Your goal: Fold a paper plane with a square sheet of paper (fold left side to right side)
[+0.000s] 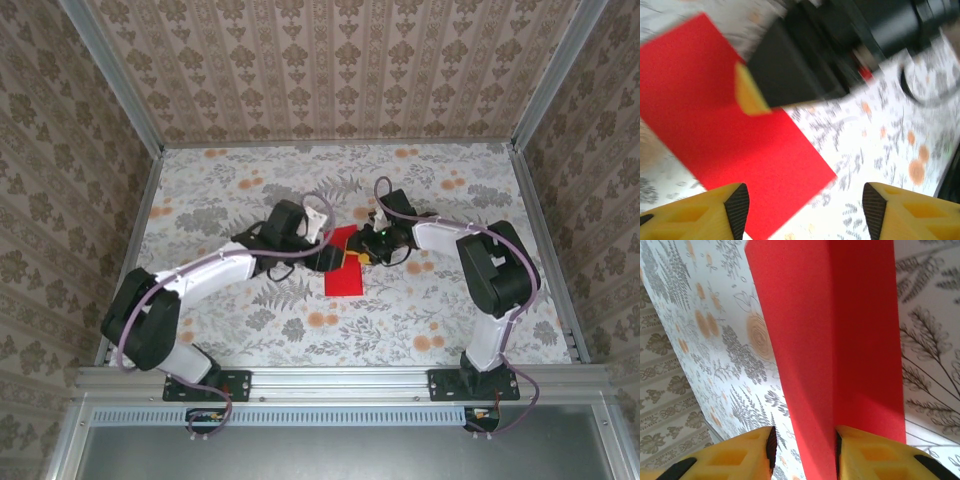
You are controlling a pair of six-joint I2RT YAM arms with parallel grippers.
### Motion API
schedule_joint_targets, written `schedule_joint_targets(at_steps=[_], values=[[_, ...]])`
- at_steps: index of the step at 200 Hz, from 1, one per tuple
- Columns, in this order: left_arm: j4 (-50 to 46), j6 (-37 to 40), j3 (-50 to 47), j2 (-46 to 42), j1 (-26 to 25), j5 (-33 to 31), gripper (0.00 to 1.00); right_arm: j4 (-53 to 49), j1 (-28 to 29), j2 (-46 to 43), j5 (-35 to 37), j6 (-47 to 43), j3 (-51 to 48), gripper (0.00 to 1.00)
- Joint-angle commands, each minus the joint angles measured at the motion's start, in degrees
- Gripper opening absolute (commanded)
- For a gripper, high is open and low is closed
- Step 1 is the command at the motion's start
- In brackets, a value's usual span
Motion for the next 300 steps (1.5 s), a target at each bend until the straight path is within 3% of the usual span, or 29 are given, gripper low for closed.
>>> schedule_joint_targets(at_steps=[1,49,100,156,174,207,235,272,300], values=[[-4.1,5.8,-1.0,-1.3,-5.3,-7.6,0.70,-3.3,-0.5,2.0,-1.8,-0.2,2.2,0.35],[-7.8,8.8,4.0,5.4,-14.4,-19.9,0.79,-4.3,-0.4,2.7,-1.6,0.2,3.8,0.34],[-13.5,13.4,12.1,15.6,-19.3,-29.9,0.89,-4.7,-0.5,2.9,-1.5,0.6,3.9,0.33],[-17.1,13.8,17.8,21.8,-21.3,-38.0,0.88,-5.7,-0.5,2.8,-1.0,0.0,3.5,0.32],[-17.0,13.7,17.7,21.6,-21.3,-38.3,0.80,-6.1,-0.4,2.7,-0.7,-0.3,3.6,0.32],[-15.6,13.1,16.6,19.8,-20.8,-35.4,0.42,-7.9,-0.5,3.1,0.4,-1.8,4.3,0.32],[-14.2,12.0,14.9,17.7,-19.3,-31.9,0.18,-9.2,-0.4,3.1,1.1,-2.9,5.0,0.32],[-10.9,9.9,11.6,14.0,-15.8,-23.9,0.00,-8.9,-0.5,2.2,1.7,-4.0,5.5,0.33],[-6.9,7.4,8.5,11.6,-12.0,-14.9,0.00,-6.5,-0.7,-0.5,2.5,-4.5,5.1,0.35]])
